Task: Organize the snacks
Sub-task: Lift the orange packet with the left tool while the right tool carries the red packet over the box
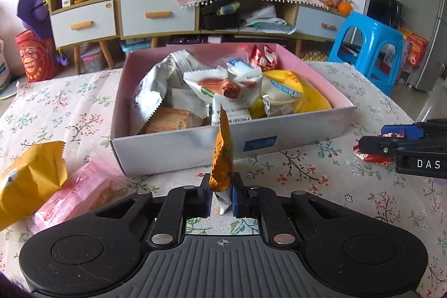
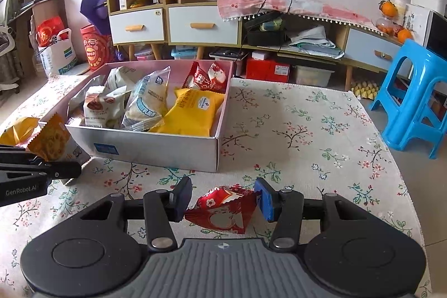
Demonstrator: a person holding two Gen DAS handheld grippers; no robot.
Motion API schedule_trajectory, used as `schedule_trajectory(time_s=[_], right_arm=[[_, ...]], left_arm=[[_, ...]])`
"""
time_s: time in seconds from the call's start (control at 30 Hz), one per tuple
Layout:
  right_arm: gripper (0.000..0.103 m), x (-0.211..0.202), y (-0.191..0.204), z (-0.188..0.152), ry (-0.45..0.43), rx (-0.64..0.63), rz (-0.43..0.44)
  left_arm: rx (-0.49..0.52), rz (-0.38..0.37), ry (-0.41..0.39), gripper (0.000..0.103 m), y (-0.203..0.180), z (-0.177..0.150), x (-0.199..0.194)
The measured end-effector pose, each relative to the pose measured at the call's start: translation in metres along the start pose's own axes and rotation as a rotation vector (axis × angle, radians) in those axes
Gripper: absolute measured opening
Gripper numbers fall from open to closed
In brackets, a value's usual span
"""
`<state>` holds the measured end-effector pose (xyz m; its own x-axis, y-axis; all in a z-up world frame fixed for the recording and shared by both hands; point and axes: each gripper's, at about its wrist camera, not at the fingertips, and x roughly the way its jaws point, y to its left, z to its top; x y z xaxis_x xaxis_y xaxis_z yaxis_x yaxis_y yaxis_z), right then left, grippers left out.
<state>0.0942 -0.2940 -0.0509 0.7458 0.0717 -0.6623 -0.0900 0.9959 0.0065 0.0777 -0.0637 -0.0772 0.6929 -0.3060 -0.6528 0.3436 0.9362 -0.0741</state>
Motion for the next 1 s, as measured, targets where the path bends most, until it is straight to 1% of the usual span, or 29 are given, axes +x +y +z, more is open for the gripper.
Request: schedule_trajectory(time_s=[0.2, 0.4, 0.53, 0.63, 0.77, 0.9, 1.0], right_arm=[[0.038, -0.01, -0.001, 0.009, -0.033, 0.023, 0.013], [0.039, -0.021, -0.001, 0.023, -0.076, 0.063, 0.024], [0.039, -0.026, 0.0, 0.035, -0.109, 0.097, 0.033], [0.039, -0.021, 0.0, 0.047, -0.121, 0.134, 0.046], [0.039, -0.009, 0.002, 0.066, -0.132, 0.185, 0.075], [0.039, 0.01, 0.002, 0.085, -0.136, 0.248, 0.117], [0.039, 0.026, 0.003, 0.092, -0.132, 0.292, 0.138]], left_arm=[[-0.009, -0.017, -0.048, 0.01, 0.003, 0.006, -0.014], [-0.023, -0.04, -0.081, 0.01, 0.004, 0.015, -0.029], [-0.024, -0.053, -0.1, 0.01, 0.005, 0.026, -0.037], [-0.015, -0.053, -0.113, 0.01, 0.006, 0.038, -0.039], [-0.013, -0.034, -0.096, 0.01, 0.011, 0.058, -0.03], [-0.039, -0.02, -0.071, 0.01, 0.02, 0.082, -0.012], [-0.049, -0.023, -0.057, 0.01, 0.025, 0.097, 0.004]])
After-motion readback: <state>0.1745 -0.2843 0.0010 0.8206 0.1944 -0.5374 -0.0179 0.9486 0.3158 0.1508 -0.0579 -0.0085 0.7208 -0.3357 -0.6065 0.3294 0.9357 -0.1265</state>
